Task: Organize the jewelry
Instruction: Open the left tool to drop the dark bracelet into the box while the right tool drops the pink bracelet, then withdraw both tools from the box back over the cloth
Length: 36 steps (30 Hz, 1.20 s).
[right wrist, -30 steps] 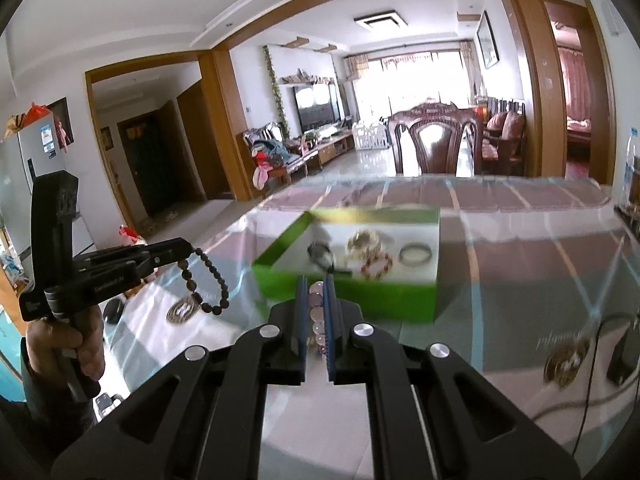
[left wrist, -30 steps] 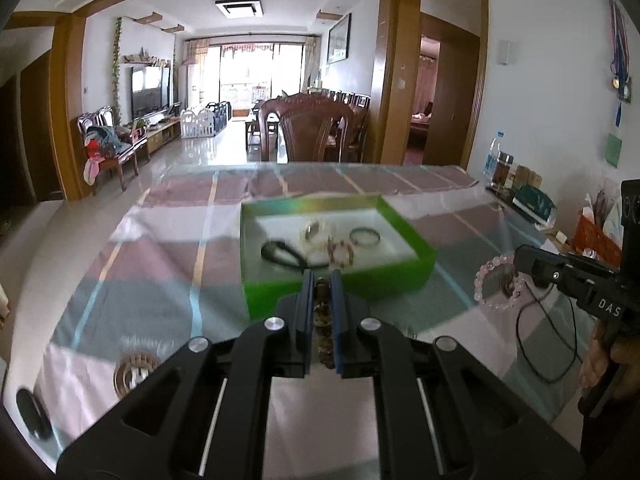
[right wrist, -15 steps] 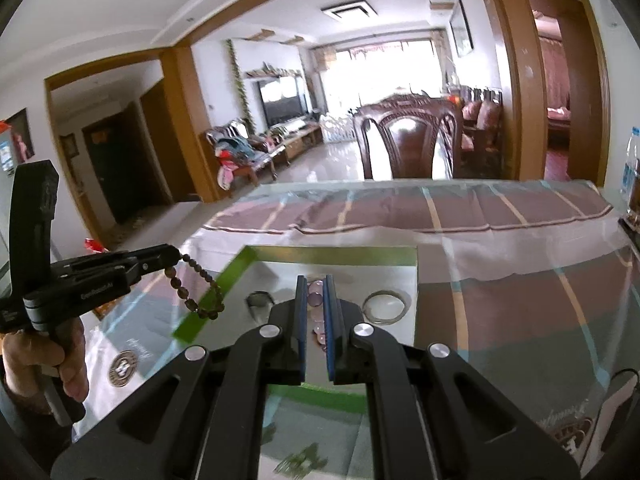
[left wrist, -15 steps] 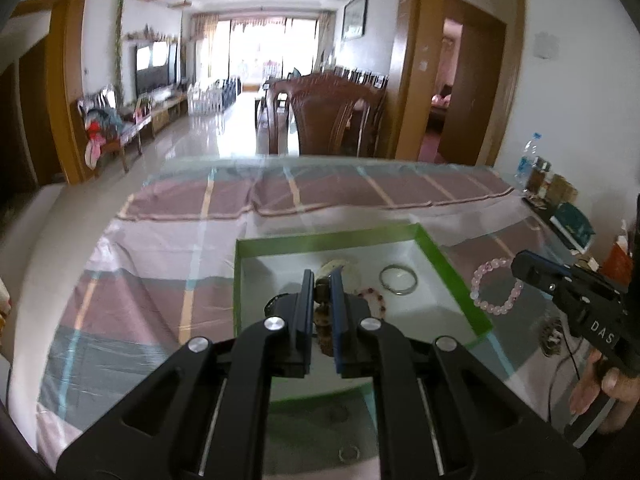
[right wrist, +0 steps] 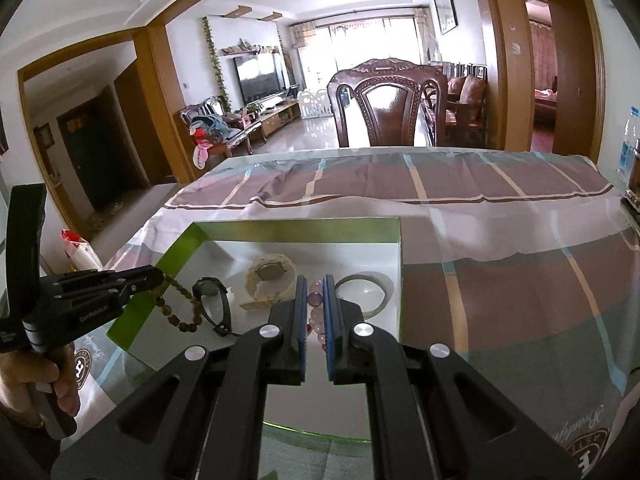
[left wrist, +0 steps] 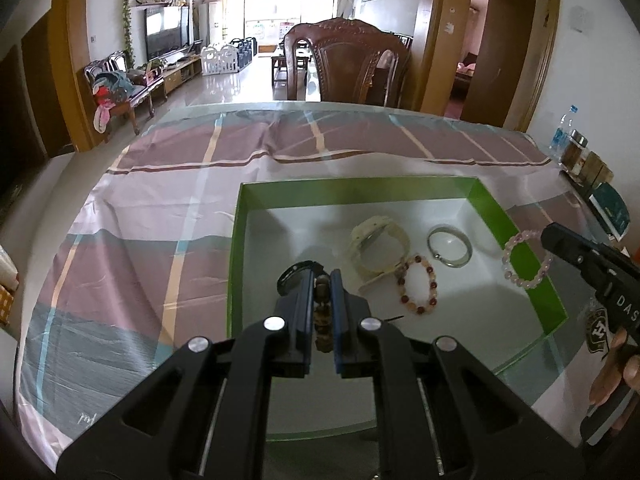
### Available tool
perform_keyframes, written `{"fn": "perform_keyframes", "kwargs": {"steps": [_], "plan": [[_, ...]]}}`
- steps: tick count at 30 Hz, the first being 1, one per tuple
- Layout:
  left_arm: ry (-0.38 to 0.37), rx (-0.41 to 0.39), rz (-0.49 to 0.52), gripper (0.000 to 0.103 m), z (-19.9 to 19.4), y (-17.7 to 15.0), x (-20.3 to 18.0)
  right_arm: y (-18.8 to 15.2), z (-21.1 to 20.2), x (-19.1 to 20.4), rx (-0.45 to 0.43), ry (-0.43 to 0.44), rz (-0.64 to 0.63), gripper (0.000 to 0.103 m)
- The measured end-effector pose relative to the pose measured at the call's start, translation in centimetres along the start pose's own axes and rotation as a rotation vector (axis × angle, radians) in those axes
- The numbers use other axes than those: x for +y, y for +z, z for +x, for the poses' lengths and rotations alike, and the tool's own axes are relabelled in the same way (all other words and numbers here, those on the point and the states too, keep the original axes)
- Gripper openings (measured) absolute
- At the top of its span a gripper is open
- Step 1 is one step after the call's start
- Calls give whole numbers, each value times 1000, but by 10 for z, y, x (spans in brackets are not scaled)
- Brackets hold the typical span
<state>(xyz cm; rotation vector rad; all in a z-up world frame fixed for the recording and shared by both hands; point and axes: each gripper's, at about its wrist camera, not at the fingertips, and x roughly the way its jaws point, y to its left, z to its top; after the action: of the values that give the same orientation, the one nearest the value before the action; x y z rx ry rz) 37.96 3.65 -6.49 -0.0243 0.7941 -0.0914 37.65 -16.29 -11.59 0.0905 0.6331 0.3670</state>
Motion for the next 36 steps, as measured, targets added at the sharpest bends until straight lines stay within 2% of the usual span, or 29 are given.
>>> {"fn": "perform_keyframes", "kwargs": {"steps": [3,4,5,6,7,8,10,14,18,22,28,32,36], "plan": [[14,4,10,11,1,-1,0,-2,2,2,5,-33,-23,8],[27,0,29,31,0,-1,-2,-2,2,4,8,-53,-37,23],[47,-14,47,71,-3,-1,-4,-2,2,3,9,-71,-44,60],[77,-55,65,85,-10,-3,-6,-4,-4,4,-20,-110,-37,76],[107,-121,82,91,-22,-5,-8,-6,-14,4,-82,-137,-26,87],[125,-159,97,91,-32,-7,-10,-7,-23,4,-128,-153,-26,89],[136,-184,115,92,-52,-12,-13,-9,-42,8,-148,-157,-43,89],[100,-288,63,99,-110,-39,-10,-23,-81,18,-189,-151,-58,89],[66,-336,51,99,-152,-75,-10,-57,-140,29,-252,-129,-46,94],[-2,-326,17,99,-178,-124,-10,-101,-184,39,-262,-92,-24,95],[-9,-295,-7,99,-193,-185,-20,-155,-208,59,-226,-89,-28,95],[-28,-271,1,99,-197,-212,-26,-177,-213,72,-207,-87,-54,95],[-21,-242,5,99,-192,-222,-26,-187,-211,77,-194,-75,-55,95]]}}
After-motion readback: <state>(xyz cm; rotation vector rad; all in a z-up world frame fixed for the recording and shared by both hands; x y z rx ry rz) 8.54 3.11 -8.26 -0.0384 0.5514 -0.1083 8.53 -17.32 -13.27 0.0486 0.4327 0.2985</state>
